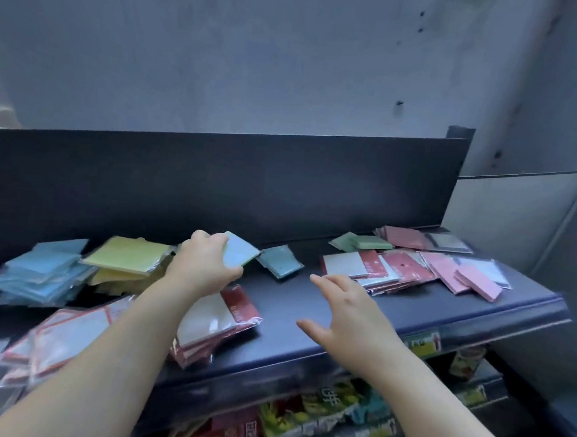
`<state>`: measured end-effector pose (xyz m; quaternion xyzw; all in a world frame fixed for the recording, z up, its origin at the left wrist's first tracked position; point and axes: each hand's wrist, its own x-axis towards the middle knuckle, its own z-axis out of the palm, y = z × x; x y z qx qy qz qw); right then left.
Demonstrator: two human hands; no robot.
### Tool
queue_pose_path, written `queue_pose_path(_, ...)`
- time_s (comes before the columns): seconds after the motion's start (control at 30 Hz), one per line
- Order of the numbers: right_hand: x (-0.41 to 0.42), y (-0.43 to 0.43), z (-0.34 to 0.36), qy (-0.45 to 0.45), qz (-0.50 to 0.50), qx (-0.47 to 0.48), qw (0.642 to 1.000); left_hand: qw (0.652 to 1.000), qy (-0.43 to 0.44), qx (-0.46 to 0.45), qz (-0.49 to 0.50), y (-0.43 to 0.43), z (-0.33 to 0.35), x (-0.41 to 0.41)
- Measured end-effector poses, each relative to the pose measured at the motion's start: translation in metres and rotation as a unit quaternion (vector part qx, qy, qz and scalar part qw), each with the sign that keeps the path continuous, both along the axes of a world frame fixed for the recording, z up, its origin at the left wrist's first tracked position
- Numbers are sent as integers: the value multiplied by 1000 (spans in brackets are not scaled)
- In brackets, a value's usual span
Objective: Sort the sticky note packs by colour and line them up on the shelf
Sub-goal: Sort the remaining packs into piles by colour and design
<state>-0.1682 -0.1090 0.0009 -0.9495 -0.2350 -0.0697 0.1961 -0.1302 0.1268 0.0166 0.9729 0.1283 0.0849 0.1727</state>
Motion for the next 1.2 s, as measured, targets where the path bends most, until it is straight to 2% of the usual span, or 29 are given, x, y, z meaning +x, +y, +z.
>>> queue_pose_path(0.27,41,-48,-5,-6,57,-3,998,998,17,-10,59,-41,-6,9)
queue_pose_path(0.67,103,-15,-20,19,104,-34,994,990,53,51,120,1,0,51)
queue_pose_path(0.87,144,17,-20,23,94,-52,994,988,115,47,96,28,-5,71)
queue_pose_path(0.97,159,40,-22,44,80,-55,994,985,132,75,83,32,-2,74)
queue_pose_path(1.2,174,79,-31,79,33,-121,989,988,91,128,6,27,5,65)
